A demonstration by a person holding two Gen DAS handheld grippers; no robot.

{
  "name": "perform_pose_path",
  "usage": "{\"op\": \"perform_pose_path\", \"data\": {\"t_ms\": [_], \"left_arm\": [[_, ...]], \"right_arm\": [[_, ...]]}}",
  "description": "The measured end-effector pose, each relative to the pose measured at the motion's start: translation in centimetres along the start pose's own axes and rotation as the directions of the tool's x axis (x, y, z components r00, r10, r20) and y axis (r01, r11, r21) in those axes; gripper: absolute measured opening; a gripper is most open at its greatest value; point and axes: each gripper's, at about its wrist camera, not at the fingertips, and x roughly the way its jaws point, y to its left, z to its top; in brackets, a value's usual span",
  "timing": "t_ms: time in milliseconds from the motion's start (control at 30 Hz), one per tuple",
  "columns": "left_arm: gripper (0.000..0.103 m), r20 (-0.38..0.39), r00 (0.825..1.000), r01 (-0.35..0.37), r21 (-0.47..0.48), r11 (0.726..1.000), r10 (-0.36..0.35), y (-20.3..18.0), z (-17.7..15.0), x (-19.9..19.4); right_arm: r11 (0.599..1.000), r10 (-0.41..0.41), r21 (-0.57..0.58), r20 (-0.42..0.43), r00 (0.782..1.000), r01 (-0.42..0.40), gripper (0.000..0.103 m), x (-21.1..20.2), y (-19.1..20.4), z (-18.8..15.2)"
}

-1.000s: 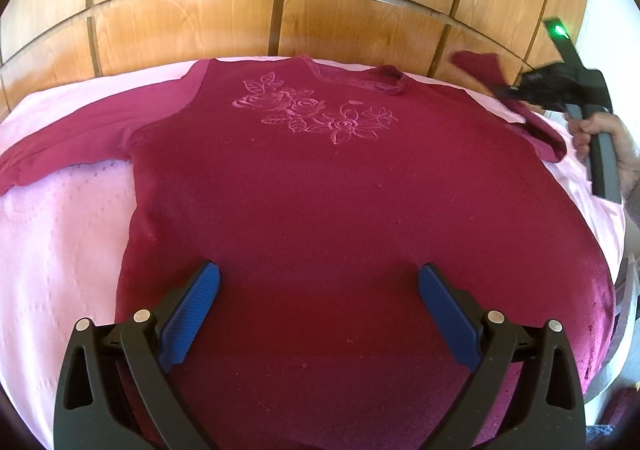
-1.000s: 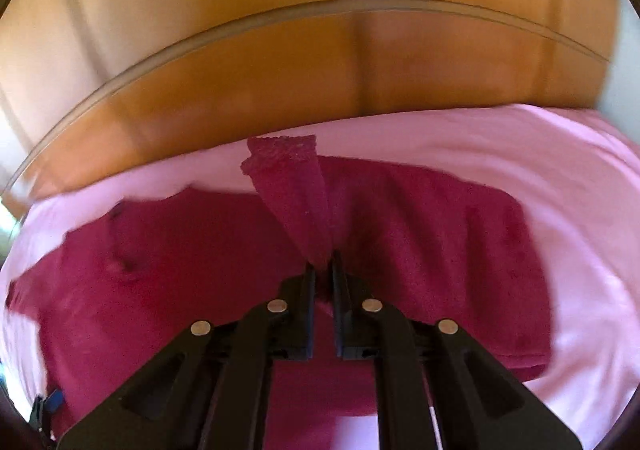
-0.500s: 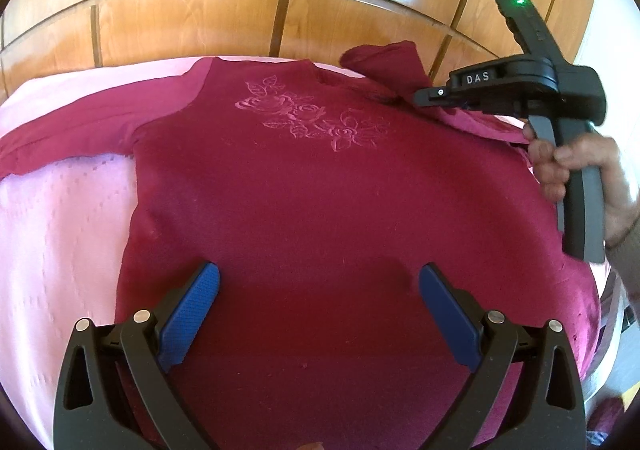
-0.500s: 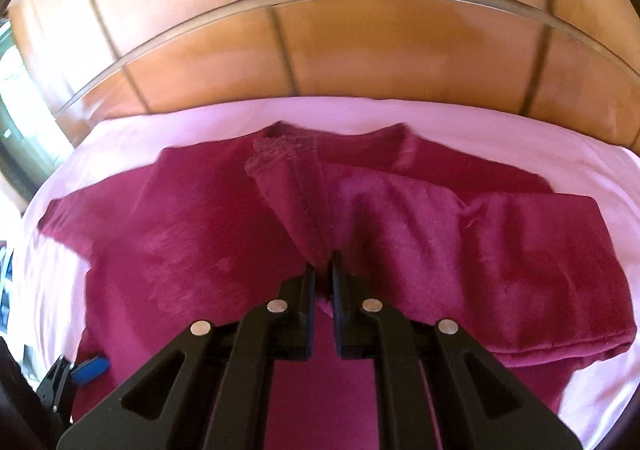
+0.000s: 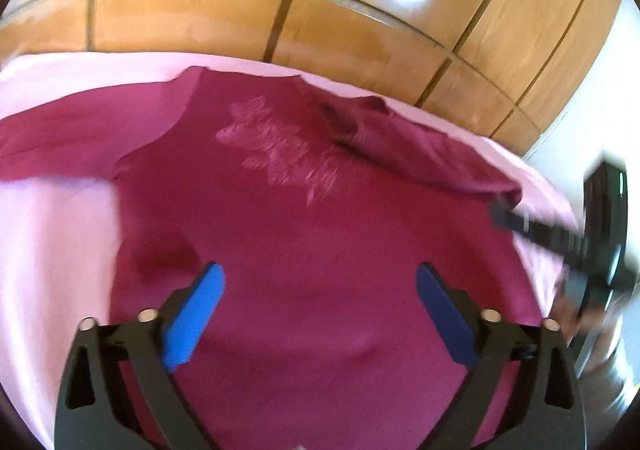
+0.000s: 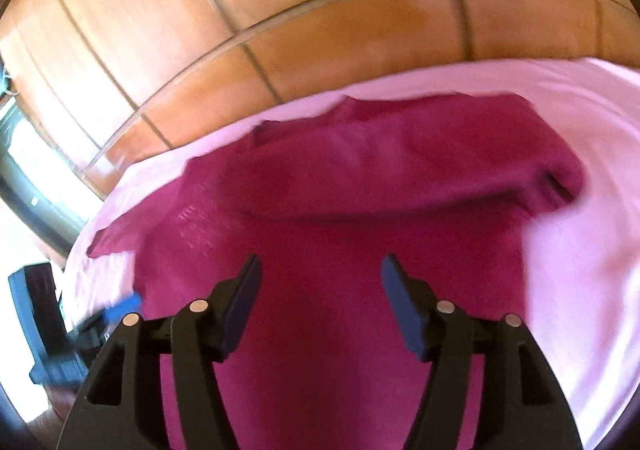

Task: Fold small clothes
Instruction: 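Grasp the sleeve with the right gripper and fold it across the sweater body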

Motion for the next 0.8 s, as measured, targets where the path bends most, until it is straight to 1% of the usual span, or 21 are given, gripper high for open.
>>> {"op": "perform_pose_path", "data": {"t_ms": [33,133,200,267,333,400,433,467,500,533,567,633,733,800], "left_arm": [[0.081,-0.018,1.0,0.017,-0.02,1.0,-0.017,0.0,0.7,0.6],[0.081,-0.062,0.995,0.069,-0.084,0.994,-0.075,-0.2,3.5,3.0],[0.081,-0.061,0.994,0.089,-0.103,0.991,-0.096,-0.7,4.9,4.1],[0.081,-0.062,0.994,0.087,-0.112,0.99,-0.094,-1.2,6.6,5.4],[0.081,-0.084,0.993,0.067,-0.127,0.99,-0.078,-1.7,8.0,7.4],[0.08,-0.1,0.993,0.049,-0.148,0.988,-0.065,-1.6,8.8,9.1],[0.066,-0.104,0.992,0.051,-0.157,0.986,-0.068,-1.5,9.3,9.8],[0.042,-0.108,0.992,0.054,-0.159,0.986,-0.071,-1.6,9.7,10.4],[0.026,-0.114,0.99,0.06,-0.158,0.986,-0.079,-1.6,10.1,10.8],[0.008,-0.111,0.99,0.069,-0.161,0.985,-0.088,-1.6,10.7,11.0],[0.008,-0.082,0.993,0.071,-0.165,0.984,-0.086,-1.5,11.1,10.5],[0.007,-0.004,0.994,0.103,-0.156,0.982,-0.105,-1.3,12.1,8.7],[0.007,0.081,0.99,0.127,-0.137,0.982,-0.117,-0.8,13.2,5.7],[0.007,0.123,0.987,0.12,-0.116,0.986,-0.106,-0.3,13.5,4.0]], "right_arm": [[1.0,-0.01,0.009,0.001,1.0,0.01,0.066,-0.3,-0.5,-0.4],[0.999,-0.006,0.047,0.011,1.0,0.006,0.065,-0.9,-1.9,-1.2],[0.996,-0.001,0.084,0.029,1.0,-0.001,0.066,-1.1,-2.8,-1.2],[0.993,0.012,0.118,0.047,0.999,-0.017,0.069,-1.3,-3.5,-0.9],[0.99,0.02,0.139,0.061,0.998,-0.028,0.07,-1.5,-4.0,-0.6],[0.98,0.047,0.186,0.088,0.995,-0.063,0.078,-1.6,-4.8,0.0],[0.974,0.064,0.212,0.102,0.993,-0.085,0.08,-1.7,-5.3,0.2],[0.961,0.088,0.249,0.125,0.988,-0.117,0.083,-1.7,-5.9,0.6],[0.951,0.106,0.276,0.144,0.984,-0.142,0.086,-1.6,-6.2,1.0],[0.94,0.122,0.297,0.159,0.98,-0.166,0.088,-1.6,-6.6,1.3],[0.929,0.14,0.317,0.174,0.975,-0.19,0.09,-1.5,-6.9,1.6],[0.909,0.165,0.349,0.203,0.965,-0.228,0.094,-1.0,-7.5,2.4],[0.899,0.153,0.373,0.226,0.962,-0.231,0.096,-0.1,-8.3,4.0],[0.893,0.13,0.395,0.236,0.963,-0.218,0.097,0.4,-9.2,4.9]]}}
